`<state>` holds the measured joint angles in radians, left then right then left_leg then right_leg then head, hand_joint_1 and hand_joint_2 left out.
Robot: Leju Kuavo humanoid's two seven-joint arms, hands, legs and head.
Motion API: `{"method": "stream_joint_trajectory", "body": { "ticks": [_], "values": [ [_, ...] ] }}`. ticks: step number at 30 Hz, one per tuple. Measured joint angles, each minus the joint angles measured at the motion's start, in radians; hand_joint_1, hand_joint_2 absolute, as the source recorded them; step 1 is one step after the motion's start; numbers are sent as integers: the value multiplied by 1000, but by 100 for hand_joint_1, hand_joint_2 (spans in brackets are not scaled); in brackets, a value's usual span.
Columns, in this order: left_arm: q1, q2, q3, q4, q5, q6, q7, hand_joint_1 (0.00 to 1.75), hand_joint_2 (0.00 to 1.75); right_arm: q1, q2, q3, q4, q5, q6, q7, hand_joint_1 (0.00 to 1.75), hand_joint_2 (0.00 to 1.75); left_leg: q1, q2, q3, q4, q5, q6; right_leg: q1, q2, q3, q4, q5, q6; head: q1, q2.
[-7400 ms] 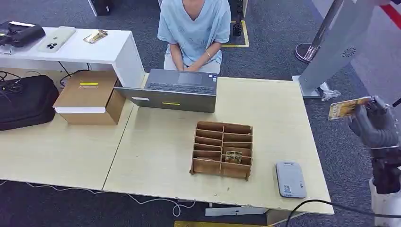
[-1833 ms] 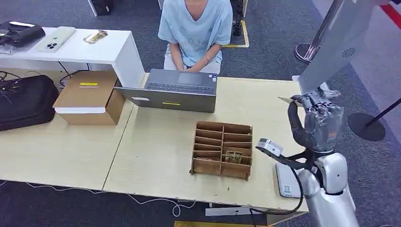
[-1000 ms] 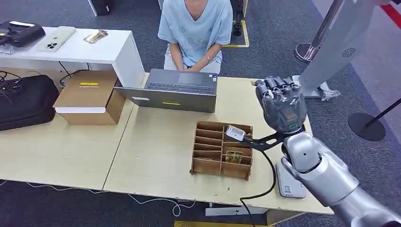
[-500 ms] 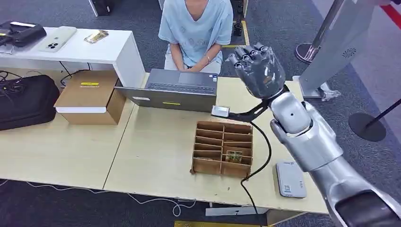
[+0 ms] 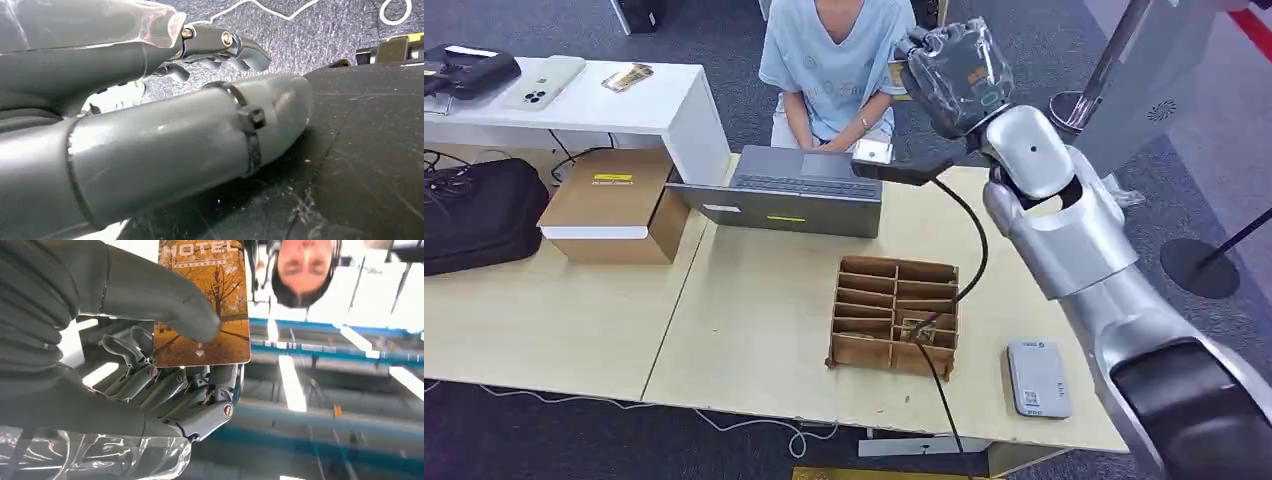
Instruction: Pass the card to the sensor for recognition and then transmit it.
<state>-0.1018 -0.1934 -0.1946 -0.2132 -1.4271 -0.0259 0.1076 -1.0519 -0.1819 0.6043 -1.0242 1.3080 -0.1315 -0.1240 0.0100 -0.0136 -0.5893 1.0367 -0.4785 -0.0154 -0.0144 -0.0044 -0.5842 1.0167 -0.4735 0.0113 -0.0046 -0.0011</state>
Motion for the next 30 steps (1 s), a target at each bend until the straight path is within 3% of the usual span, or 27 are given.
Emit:
{"method": "stream_joint_trajectory", "body": {
  "ticks": [5, 12, 19, 30],
  "values": [
    [0, 1, 0, 0, 2, 0, 0, 0, 0, -118, 88, 12, 160, -73, 171, -2, 175, 175, 0, 1, 0, 0, 0, 0, 0, 1, -1, 0, 0, 0, 0, 0],
    [-1, 1, -1, 0, -1, -1, 2, 0, 0, -220, 188, 33, 339, -109, 197, 15, 175, 175, 1, 1, 0, 0, 0, -1, 1, 1, -1, 0, 0, 0, 0, 0],
    [-6, 1, -9, 0, -7, -15, 3, 0, 0, -295, 278, 42, 486, -159, 281, 56, 175, 175, 1, 1, 0, 0, 0, -1, 1, 1, -1, 0, 0, 0, 0, 0],
    [-13, -2, -31, 0, -22, -33, 3, 0, 0, -328, 344, 38, 624, -182, 320, 162, 175, 175, 1, 1, 1, 0, 0, -1, 1, 1, -1, 0, 0, 0, 1, 0]
  ]
}}
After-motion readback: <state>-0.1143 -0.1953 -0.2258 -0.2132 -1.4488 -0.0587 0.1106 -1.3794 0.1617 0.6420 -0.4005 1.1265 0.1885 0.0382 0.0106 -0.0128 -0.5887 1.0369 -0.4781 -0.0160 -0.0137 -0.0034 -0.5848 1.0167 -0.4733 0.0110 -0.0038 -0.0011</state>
